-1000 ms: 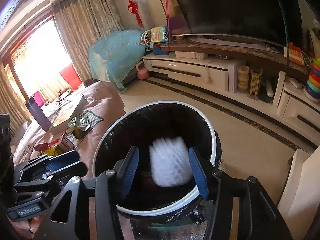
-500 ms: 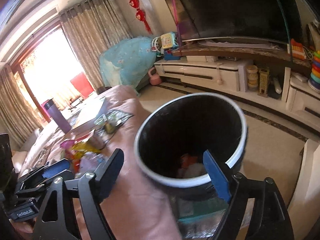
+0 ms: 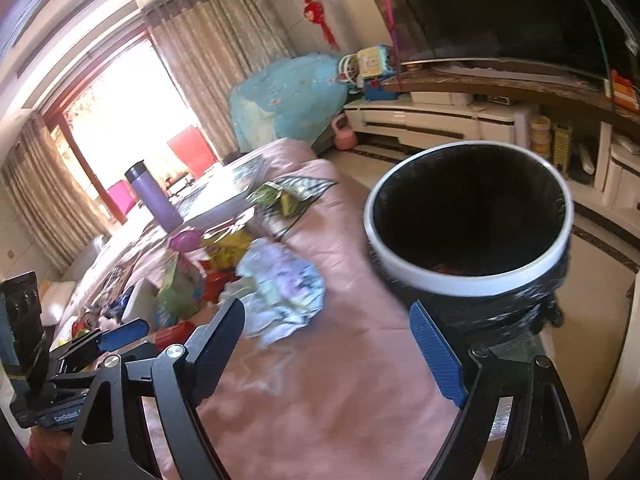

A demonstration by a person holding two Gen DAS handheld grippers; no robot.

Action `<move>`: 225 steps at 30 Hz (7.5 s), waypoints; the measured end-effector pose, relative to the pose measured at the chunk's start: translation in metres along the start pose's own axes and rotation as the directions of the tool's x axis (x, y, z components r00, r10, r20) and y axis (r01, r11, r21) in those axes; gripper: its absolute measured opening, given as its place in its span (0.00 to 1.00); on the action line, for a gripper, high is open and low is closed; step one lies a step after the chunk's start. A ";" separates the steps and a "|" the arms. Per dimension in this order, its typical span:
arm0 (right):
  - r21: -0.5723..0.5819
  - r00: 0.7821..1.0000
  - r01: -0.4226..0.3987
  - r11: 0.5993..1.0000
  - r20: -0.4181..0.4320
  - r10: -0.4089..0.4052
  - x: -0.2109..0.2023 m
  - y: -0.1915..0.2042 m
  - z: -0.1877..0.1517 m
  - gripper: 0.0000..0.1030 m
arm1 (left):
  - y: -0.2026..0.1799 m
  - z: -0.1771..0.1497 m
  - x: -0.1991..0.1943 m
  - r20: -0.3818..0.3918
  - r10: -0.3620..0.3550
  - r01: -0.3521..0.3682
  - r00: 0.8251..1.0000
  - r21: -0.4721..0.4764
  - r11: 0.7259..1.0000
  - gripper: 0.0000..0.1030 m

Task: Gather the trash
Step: 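Grasp the red can with the left tool while the right tool grasps crumpled foil, then move both items over the bin and release them from both tools, then grasp the white foam block with the left tool while the right tool grasps the yellow snack bag, then carry both items to the bin and open both tools to drop them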

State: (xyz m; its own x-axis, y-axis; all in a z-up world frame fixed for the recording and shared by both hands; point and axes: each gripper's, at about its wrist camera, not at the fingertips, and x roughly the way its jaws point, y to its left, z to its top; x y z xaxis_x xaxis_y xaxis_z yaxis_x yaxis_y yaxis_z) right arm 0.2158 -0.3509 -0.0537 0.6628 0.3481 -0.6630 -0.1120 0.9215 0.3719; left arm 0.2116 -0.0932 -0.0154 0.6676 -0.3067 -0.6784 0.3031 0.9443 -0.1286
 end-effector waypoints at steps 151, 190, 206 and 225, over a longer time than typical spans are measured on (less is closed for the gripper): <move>-0.057 0.975 0.163 0.985 0.161 -0.152 -0.030 -0.024 0.031 0.93 | -0.027 0.015 0.027 -0.052 -0.045 0.037 0.998 -0.147 0.988 0.72; -0.155 0.993 -0.096 0.983 -0.085 0.084 0.101 0.087 0.027 0.84 | 0.099 -0.007 -0.004 -0.027 0.242 -0.235 0.970 -0.366 0.901 0.70; -0.144 0.995 -0.096 0.985 -0.032 0.093 0.097 0.080 0.032 0.45 | 0.089 0.000 -0.014 0.040 0.208 -0.186 0.977 -0.307 0.934 0.31; -0.071 0.998 -0.049 0.996 0.040 0.052 0.015 0.027 0.022 0.42 | 0.017 0.021 0.003 0.052 -0.002 0.009 0.999 -0.139 0.990 0.31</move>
State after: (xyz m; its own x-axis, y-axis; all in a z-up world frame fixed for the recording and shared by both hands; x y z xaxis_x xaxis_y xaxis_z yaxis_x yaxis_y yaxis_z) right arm 0.2394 -0.3244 -0.0394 0.6849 0.3883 -0.6165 -0.1963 0.9132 0.3571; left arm 0.2331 -0.0809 -0.0046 0.7018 -0.3142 -0.6393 0.2114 0.9489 -0.2342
